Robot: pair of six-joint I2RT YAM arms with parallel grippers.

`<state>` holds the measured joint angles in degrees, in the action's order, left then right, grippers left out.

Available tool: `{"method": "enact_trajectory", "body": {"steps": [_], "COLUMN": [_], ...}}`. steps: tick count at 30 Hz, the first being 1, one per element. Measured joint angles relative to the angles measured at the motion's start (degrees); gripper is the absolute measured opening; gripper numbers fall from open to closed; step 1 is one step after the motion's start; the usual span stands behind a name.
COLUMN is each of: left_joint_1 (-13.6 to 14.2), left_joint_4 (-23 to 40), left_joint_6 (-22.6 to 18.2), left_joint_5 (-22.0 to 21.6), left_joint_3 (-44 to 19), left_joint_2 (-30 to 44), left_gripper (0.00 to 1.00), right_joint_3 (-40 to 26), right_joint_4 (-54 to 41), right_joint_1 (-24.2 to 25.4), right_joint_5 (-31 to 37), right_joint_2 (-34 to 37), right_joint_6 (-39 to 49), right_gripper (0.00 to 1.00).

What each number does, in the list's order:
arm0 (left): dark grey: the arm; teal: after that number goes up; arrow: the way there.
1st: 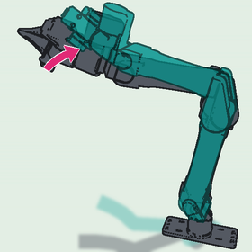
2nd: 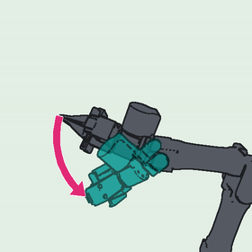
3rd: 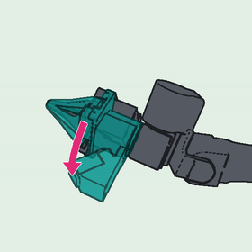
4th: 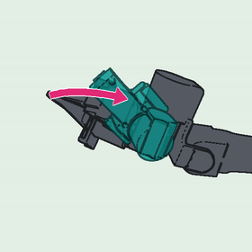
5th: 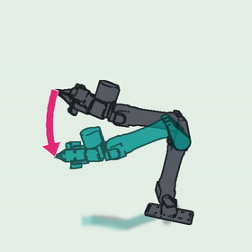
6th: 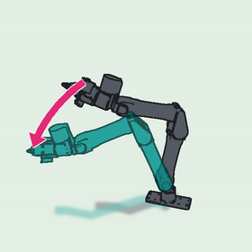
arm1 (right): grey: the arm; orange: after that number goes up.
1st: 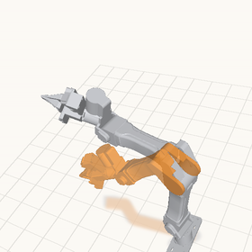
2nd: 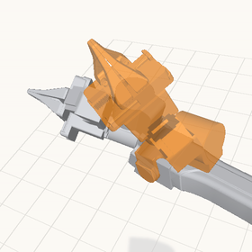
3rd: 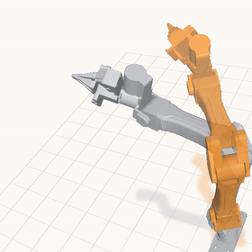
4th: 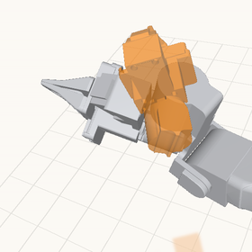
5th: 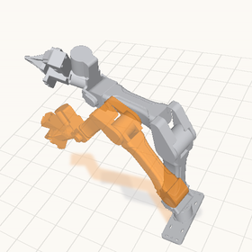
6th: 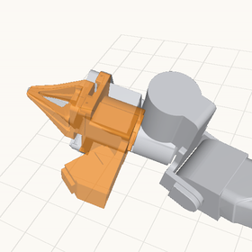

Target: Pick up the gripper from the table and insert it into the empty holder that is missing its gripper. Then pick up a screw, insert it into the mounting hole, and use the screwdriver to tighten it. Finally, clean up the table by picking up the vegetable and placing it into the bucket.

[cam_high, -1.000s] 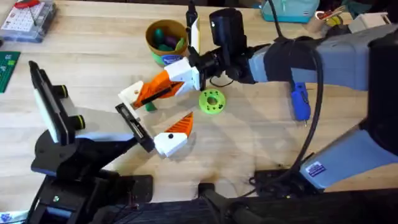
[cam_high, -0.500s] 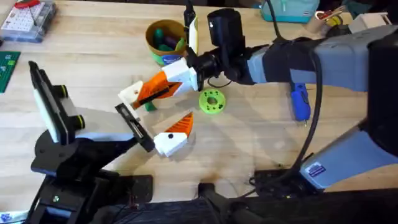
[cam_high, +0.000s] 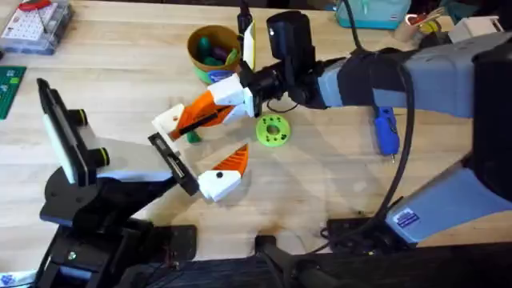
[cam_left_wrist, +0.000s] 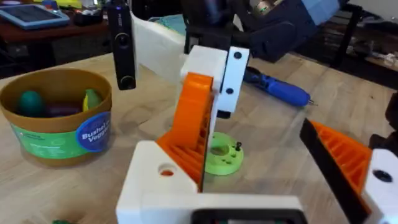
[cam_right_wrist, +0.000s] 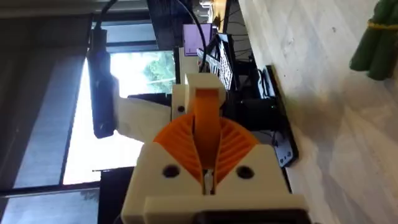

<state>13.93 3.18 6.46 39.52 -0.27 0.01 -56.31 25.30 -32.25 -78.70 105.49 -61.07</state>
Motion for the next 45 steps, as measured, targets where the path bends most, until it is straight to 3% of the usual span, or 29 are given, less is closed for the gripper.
{"method": "enact_trajectory", "body": {"steps": [14,22,24,27,29,35,38,39,45], "left_joint_1": [0.0,0.0,0.0,0.2,0.45,0.5,0.5,0.5,0.5], "left_joint_4": [0.0,-0.15,-0.04,0.06,0.08,0.13,0.13,0.13,0.15], "left_joint_6": [0.0,-0.41,-0.4,-0.3,-0.22,-0.2,-0.2,-0.2,-0.2], "left_joint_5": [0.05,0.09,0.32,1.62,2.36,3.14,3.15,3.18,3.35], "left_joint_3": [0.0,0.0,0.0,0.0,0.0,-0.02,-0.01,-0.02,0.0], "left_joint_2": [-0.02,-0.02,-0.02,0.0,-0.02,-0.02,-0.01,-0.02,-0.02], "left_gripper": [0.994,0.994,0.994,0.994,0.994,0.994,0.994,0.994,0.994], "right_joint_3": [0.0,0.0,0.0,-0.06,-0.11,-0.11,-0.11,-0.11,-0.11], "right_joint_4": [0.09,2.57,2.7,3.16,3.2,3.21,3.22,3.23,3.17], "right_joint_1": [0.0,-0.26,-0.29,-0.58,-0.99,-1.44,-1.43,-1.3,0.69], "right_joint_5": [0.0,0.3,0.35,0.44,0.41,0.39,0.41,0.42,0.42], "right_joint_2": [0.0,0.0,0.01,0.0,0.0,0.0,0.01,0.0,0.0], "right_joint_6": [-0.05,-0.36,-0.52,-0.63,-0.64,-0.7,-0.69,-0.66,-0.66], "right_gripper": [0.081,0.176,0.24,0.453,0.545,0.67,0.931,0.976,0.994]}}
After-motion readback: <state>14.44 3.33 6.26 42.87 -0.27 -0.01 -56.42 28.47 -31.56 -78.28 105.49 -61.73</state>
